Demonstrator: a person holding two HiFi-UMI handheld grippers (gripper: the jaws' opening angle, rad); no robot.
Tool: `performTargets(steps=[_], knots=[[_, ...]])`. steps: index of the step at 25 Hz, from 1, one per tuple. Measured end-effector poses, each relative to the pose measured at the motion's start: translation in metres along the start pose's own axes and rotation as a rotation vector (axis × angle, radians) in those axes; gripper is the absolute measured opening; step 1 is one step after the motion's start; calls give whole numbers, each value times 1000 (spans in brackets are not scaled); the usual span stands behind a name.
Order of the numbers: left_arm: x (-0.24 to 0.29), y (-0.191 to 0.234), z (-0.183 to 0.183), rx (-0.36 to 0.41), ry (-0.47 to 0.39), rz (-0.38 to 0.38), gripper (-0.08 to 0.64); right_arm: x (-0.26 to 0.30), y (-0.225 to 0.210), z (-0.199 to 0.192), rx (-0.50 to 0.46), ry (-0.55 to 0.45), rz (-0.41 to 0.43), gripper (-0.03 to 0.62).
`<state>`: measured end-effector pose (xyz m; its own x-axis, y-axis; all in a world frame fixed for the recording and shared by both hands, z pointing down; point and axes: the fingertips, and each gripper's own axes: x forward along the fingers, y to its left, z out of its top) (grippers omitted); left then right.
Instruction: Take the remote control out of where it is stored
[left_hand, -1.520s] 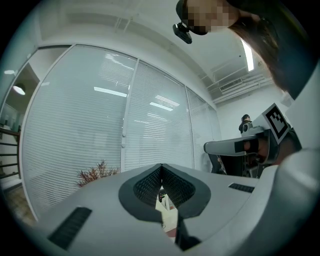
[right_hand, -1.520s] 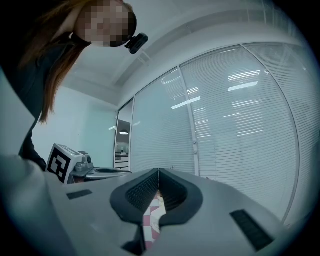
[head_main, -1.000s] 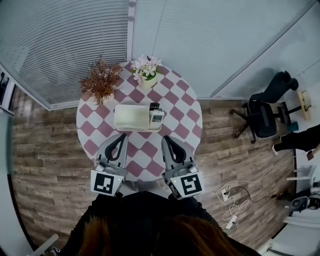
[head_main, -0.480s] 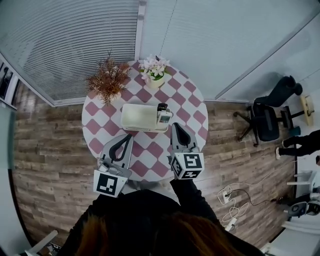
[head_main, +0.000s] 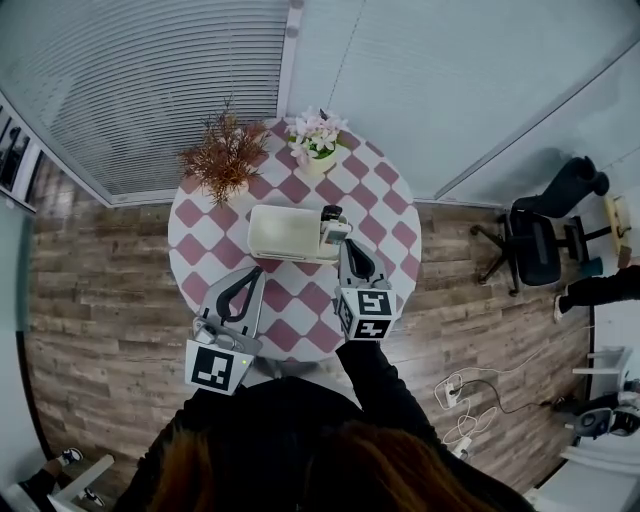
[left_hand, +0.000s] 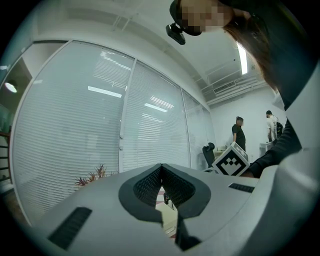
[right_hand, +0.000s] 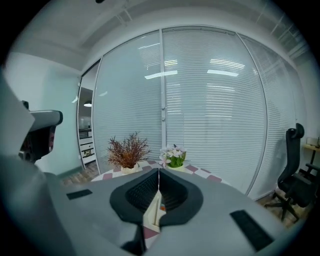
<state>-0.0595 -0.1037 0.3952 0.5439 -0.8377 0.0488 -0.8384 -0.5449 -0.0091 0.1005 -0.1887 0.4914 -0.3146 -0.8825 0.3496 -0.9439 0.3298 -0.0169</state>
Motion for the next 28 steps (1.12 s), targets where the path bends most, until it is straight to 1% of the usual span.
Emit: performTargets(steps=[5,16,21,28], knots=[[-2,0,1,-1,-4,3,6,12,-2,-15,-5,45,-10,14],[-9,5,-4,-1,6,20,6,46,-17,-64,4,158,-52,14],[-11,9,-5,5,16,30,6,57,-24,-67,42,142,-79,15],[-11,11,-6,8,18,37,6,64,-23,-65,63,112,-101,18]])
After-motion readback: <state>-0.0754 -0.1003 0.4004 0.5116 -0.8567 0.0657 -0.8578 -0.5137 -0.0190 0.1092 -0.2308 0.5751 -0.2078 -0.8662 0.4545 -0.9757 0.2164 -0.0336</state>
